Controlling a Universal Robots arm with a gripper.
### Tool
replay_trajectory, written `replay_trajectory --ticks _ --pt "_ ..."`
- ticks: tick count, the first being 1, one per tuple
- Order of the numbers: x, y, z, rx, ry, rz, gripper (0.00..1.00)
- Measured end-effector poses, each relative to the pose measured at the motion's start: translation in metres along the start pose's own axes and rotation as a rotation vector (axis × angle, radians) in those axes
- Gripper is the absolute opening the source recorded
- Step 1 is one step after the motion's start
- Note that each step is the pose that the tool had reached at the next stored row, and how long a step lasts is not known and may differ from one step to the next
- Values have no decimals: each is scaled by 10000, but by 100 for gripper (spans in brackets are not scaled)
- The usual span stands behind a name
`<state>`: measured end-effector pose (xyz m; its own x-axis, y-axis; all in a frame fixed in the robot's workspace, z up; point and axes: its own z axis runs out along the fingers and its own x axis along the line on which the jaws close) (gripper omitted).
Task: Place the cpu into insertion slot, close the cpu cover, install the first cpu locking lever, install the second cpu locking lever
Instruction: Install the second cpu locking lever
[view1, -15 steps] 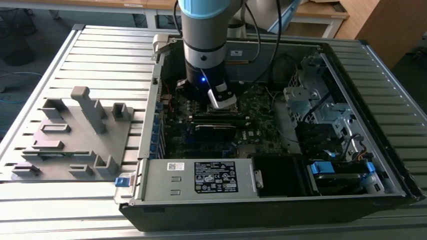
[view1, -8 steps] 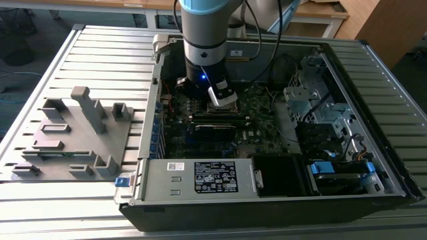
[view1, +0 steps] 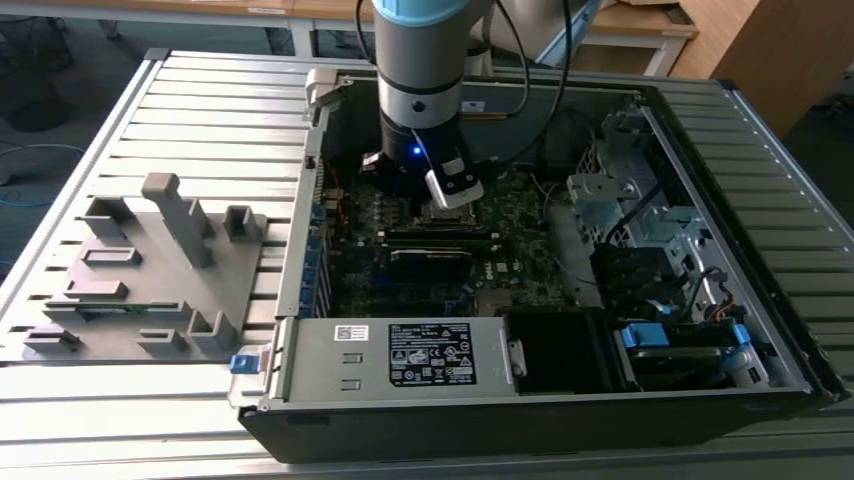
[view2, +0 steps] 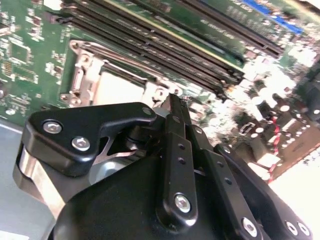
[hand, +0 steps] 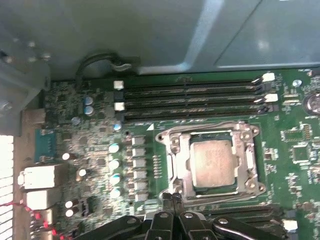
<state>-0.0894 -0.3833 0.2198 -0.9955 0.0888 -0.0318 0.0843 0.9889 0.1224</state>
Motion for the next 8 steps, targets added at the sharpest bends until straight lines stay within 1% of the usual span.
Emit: replay_trajectory --ticks 4,8 --pt "-90 52 10 50 -5 1 10" --pt "-166 109 19 145 -13 3 10"
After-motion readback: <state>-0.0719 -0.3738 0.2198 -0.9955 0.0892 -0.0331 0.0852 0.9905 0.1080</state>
